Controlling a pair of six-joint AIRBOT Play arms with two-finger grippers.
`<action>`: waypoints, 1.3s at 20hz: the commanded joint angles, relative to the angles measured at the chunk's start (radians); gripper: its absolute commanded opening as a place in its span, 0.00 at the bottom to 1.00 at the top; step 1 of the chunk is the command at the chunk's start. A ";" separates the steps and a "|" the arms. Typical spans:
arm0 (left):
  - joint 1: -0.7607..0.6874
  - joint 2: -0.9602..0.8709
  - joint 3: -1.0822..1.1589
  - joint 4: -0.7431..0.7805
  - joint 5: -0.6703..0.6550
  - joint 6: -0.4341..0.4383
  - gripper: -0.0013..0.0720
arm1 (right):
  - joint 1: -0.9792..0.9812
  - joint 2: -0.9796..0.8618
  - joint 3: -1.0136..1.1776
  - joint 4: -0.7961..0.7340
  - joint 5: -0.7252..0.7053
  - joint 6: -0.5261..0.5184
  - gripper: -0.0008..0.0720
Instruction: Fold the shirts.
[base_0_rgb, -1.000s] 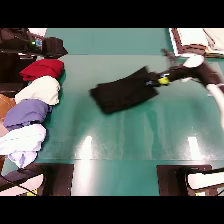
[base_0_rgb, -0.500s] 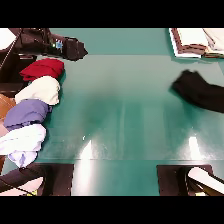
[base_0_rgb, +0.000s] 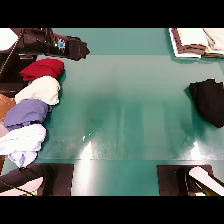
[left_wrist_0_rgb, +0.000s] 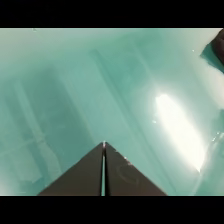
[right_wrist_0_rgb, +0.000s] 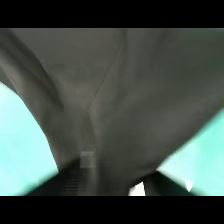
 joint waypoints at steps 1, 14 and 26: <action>0.000 0.000 0.000 0.001 -0.010 0.018 0.05 | 0.037 0.003 0.051 -0.303 0.120 -0.003 0.82; 0.000 0.000 0.000 0.003 -0.008 0.017 0.05 | 0.554 0.003 0.272 0.027 0.226 0.058 0.76; 0.000 0.000 0.000 -0.001 0.078 0.017 0.05 | 0.886 0.003 0.272 0.027 0.231 0.051 0.03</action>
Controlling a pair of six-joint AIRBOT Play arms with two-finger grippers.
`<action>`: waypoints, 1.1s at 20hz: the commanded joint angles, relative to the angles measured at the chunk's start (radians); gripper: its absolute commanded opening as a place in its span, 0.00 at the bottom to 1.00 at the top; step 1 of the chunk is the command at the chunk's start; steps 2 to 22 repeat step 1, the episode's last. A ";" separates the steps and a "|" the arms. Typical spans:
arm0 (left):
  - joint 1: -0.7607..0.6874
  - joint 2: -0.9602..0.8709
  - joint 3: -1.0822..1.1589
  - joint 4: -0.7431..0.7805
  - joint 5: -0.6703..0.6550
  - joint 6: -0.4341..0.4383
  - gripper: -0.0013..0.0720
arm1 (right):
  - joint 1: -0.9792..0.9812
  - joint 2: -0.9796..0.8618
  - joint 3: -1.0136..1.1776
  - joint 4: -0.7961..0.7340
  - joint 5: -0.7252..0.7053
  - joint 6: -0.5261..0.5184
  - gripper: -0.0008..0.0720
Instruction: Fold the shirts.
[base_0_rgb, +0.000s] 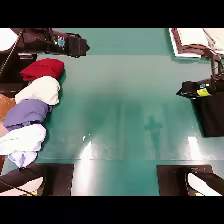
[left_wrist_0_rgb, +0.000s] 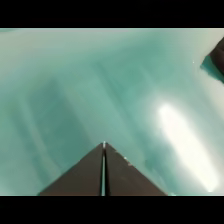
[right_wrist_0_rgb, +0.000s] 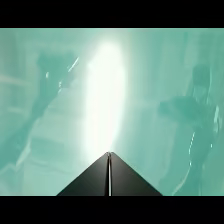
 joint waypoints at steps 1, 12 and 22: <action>0.000 0.000 0.000 0.000 0.022 0.000 0.05 | 0.030 0.000 0.001 0.003 0.005 0.000 0.03; 0.000 0.000 0.000 0.000 0.022 0.000 0.05 | 0.030 0.000 0.001 0.003 0.005 0.000 0.03; 0.000 0.000 0.000 0.000 0.022 0.000 0.05 | 0.030 0.000 0.001 0.003 0.005 0.000 0.03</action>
